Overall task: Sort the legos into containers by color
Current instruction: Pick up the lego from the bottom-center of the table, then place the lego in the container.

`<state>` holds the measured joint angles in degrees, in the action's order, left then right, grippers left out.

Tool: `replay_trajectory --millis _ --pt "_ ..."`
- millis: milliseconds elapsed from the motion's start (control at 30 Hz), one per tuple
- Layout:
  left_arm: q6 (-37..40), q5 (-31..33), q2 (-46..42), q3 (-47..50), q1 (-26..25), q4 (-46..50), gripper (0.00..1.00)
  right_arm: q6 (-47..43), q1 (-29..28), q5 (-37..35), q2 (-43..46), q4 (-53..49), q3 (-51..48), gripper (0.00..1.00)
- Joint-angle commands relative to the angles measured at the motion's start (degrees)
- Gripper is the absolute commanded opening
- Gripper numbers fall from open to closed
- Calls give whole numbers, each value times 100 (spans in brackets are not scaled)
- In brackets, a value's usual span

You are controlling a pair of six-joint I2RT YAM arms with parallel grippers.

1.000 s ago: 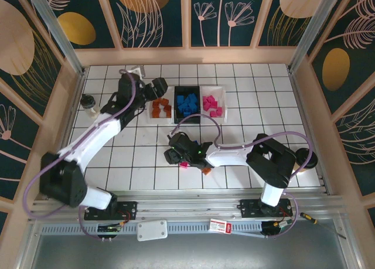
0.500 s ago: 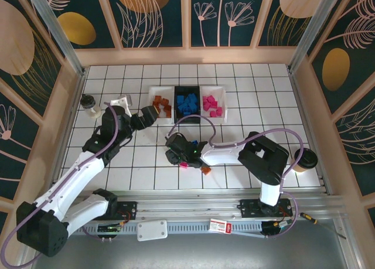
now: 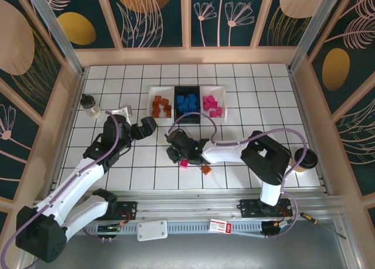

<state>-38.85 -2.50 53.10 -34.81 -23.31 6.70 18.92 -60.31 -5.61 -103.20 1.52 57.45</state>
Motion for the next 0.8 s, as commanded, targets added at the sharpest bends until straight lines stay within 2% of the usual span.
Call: replay_trajectory --millis 0,133,367,533,567,667,700,767 --pt "36 85 -120 154 -5 33 99 -180 407 322 348 428 545 10" --pt "-12 80 -186 288 -7 -1 98 -359 848 444 -58 468 1439 10" --pt "34 -134 -124 485 -51 -78 96 -416 1397 716 -1508 91 3399 11" --pt "98 205 205 493 -682 -20 95 -313 1609 879 -2376 -208 4442 13" --pt "95 238 311 497 -819 -43 95 -311 1645 934 -2488 -243 4582 16" --pt "106 271 608 542 -1165 -154 95 -233 1769 996 -2671 -409 4904 50" --pt "116 293 700 545 -1291 -192 95 -205 1806 987 -2595 -387 4831 56" --pt "165 301 861 545 -1566 -285 95 -153 1868 1000 -2223 -130 4352 60"
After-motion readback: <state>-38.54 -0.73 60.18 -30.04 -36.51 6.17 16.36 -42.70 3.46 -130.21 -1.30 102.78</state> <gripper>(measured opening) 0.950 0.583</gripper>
